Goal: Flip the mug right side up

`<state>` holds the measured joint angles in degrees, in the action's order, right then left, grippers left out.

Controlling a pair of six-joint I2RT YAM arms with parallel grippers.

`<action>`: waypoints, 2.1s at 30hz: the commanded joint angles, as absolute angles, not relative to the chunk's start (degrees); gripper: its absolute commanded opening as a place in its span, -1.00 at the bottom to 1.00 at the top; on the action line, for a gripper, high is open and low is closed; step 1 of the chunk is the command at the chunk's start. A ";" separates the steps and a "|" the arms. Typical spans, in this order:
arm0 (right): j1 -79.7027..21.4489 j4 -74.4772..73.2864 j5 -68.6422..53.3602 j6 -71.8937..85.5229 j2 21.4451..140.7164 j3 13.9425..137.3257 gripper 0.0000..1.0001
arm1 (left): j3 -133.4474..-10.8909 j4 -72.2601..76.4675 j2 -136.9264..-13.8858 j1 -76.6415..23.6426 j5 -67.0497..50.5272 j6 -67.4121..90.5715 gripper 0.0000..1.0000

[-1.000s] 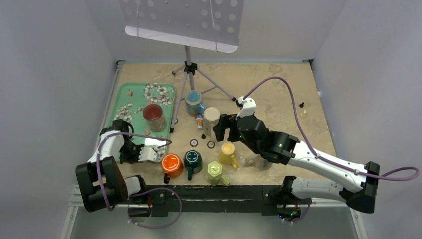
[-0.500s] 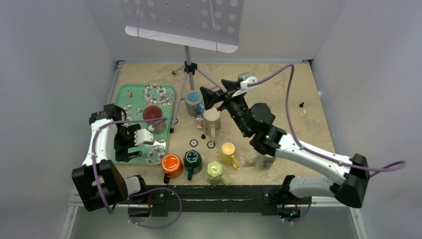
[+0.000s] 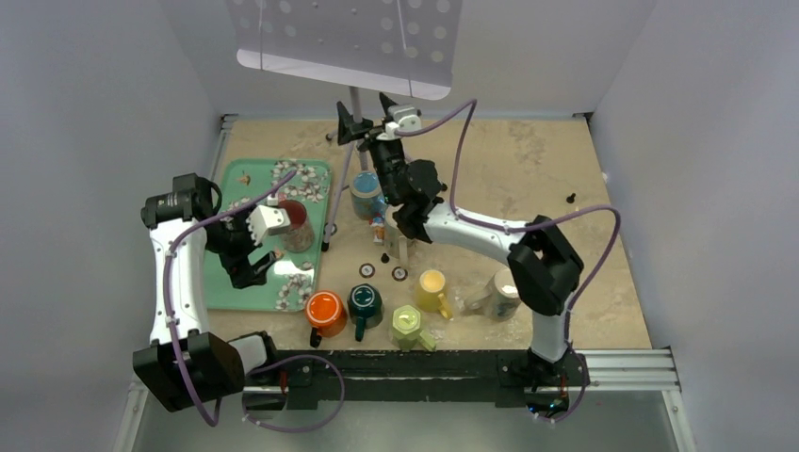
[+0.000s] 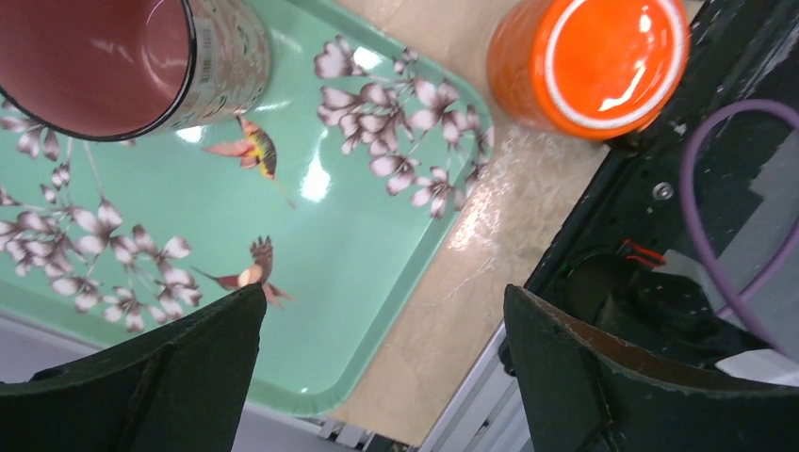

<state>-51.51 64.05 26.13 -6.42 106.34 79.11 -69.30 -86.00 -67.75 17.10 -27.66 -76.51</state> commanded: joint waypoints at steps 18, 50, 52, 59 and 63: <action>-45.32 55.22 24.41 -5.63 131.05 114.42 -0.04 | -75.04 -88.92 -69.67 16.96 -36.27 -71.92 0.97; -34.61 56.38 20.60 -15.80 134.14 147.97 -1.00 | -75.32 -88.04 -70.16 16.96 -36.71 -71.37 0.98; -33.91 57.85 21.86 -17.72 133.13 145.68 -1.00 | -75.25 -87.99 -69.99 16.96 -36.72 -71.52 0.98; -29.34 63.23 26.68 -22.75 127.43 134.21 -1.00 | -75.02 -88.83 -68.91 16.96 -36.47 -72.63 1.00; -26.44 64.33 28.02 -26.04 126.03 132.76 -1.00 | -75.76 -89.43 -68.65 16.96 -37.00 -72.64 1.00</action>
